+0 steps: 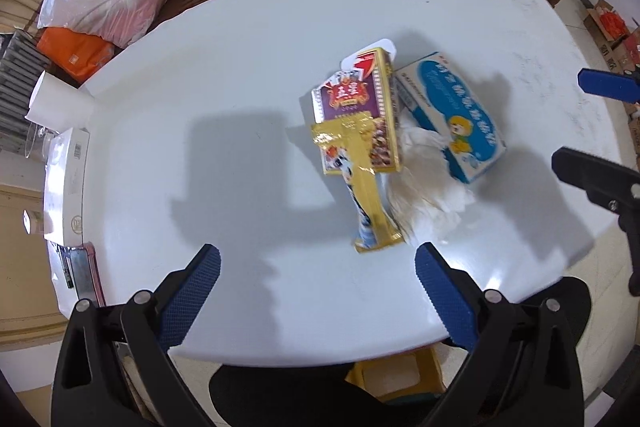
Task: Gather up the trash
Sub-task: 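Raise both tools back over the remaining table items, then grasp the yellow snack wrapper with the left gripper while the right grasps the light-blue medicine box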
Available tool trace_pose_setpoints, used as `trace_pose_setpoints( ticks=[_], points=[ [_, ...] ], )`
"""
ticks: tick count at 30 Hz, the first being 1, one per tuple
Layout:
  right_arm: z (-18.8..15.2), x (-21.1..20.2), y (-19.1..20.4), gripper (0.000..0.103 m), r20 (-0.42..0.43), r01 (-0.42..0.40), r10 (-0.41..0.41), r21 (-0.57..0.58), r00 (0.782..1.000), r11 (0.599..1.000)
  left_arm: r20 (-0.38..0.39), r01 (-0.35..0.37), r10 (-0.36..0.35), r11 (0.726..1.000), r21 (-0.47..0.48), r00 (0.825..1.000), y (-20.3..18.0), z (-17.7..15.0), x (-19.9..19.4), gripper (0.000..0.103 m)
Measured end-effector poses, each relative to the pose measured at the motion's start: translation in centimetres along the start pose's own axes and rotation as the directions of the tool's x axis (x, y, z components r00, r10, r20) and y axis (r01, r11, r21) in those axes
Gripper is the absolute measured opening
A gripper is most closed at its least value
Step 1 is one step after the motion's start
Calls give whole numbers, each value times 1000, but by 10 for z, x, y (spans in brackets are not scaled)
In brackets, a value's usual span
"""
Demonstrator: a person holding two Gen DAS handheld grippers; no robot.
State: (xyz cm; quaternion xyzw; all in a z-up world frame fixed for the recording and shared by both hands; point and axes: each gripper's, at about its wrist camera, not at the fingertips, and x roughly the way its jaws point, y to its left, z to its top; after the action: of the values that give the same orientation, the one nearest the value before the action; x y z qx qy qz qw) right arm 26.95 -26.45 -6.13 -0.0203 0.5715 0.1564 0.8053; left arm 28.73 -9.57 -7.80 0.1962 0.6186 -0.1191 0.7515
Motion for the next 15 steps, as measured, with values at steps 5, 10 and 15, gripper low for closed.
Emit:
trace_pose_setpoints(
  ticks=[5,10,15],
  points=[
    [2,37,-1,91,-63,-9,9,2,998,1000,-20,10,-10,1000,-29,1000,4,8,22,95],
    [2,60,-5,91,-94,-12,13,6,996,1000,-14,41,-42,997,-60,999,9,15,33,95],
    [3,76,-9,91,-115,-12,13,12,993,1000,-2,62,-62,995,-79,998,14,18,39,93]
  ],
)
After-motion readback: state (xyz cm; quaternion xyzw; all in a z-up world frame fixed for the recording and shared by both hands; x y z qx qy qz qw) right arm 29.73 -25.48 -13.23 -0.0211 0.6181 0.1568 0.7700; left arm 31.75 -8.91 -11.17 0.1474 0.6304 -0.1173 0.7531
